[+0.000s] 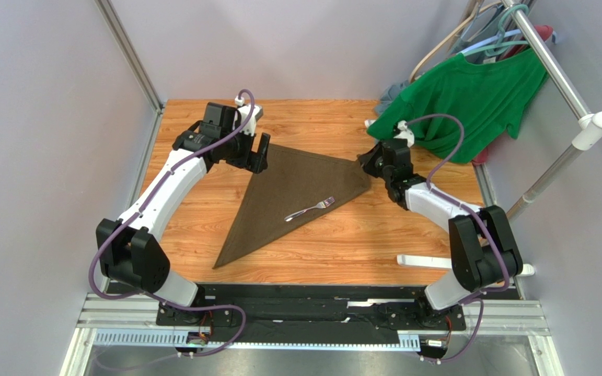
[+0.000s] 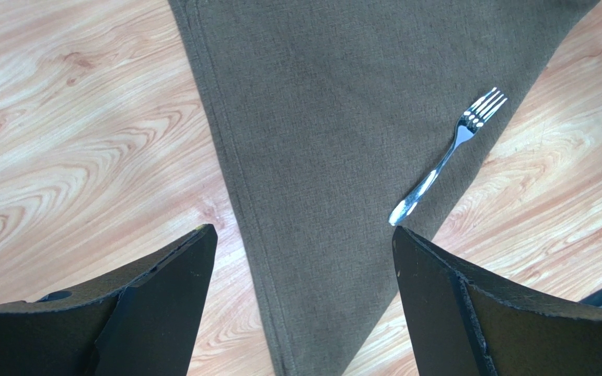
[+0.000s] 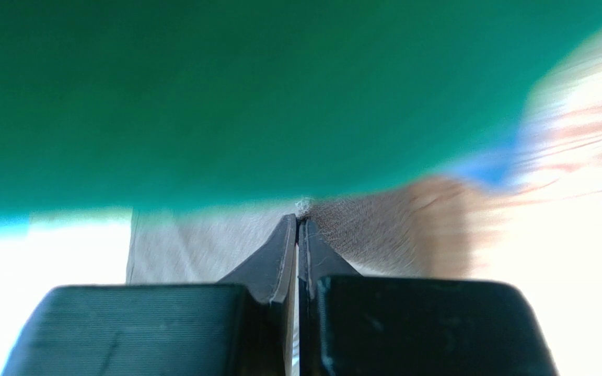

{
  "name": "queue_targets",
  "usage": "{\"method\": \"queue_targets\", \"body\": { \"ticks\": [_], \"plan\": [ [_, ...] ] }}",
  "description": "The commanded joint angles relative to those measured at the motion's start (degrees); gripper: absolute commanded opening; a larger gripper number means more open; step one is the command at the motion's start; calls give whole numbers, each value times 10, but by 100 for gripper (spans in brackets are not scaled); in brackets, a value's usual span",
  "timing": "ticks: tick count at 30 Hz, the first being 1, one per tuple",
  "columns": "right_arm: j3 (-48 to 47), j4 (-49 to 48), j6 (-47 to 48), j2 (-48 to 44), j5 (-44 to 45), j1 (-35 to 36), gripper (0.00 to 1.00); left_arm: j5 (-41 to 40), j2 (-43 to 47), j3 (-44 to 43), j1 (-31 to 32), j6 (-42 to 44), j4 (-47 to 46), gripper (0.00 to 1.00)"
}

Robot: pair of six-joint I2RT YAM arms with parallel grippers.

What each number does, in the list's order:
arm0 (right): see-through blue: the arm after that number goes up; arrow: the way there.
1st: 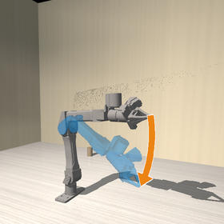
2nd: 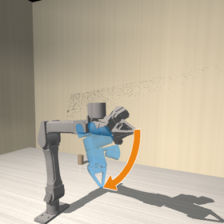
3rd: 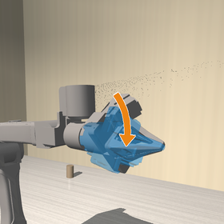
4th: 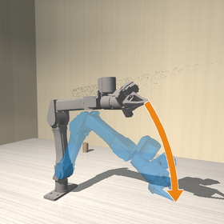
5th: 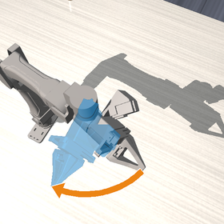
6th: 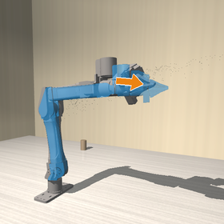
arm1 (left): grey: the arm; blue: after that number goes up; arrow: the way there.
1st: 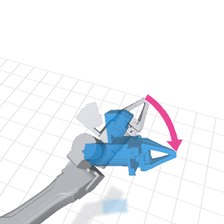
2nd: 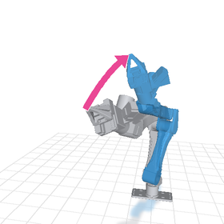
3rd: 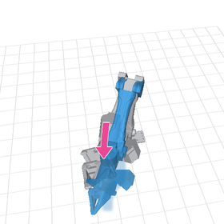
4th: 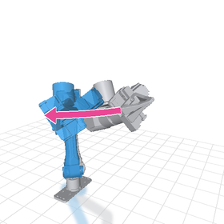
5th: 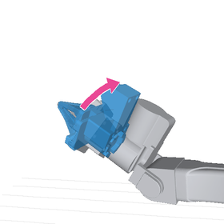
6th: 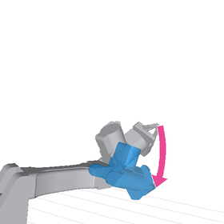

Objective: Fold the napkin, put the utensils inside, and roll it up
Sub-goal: Fold the napkin

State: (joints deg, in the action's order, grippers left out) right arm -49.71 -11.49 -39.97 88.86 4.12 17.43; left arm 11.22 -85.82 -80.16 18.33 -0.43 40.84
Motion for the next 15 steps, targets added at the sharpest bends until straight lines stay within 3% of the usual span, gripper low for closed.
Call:
{"method": "queue_targets", "body": {
  "ticks": [1, 15],
  "plan": [
    [17, -20, 8, -44, 9, 48, 0, -1, 24, -5, -3, -19, -9, 91],
    [58, -63, -44, -26, 21, 175, 0, 3, 35, -8, -3, -28, -7, 91]
  ]
}}
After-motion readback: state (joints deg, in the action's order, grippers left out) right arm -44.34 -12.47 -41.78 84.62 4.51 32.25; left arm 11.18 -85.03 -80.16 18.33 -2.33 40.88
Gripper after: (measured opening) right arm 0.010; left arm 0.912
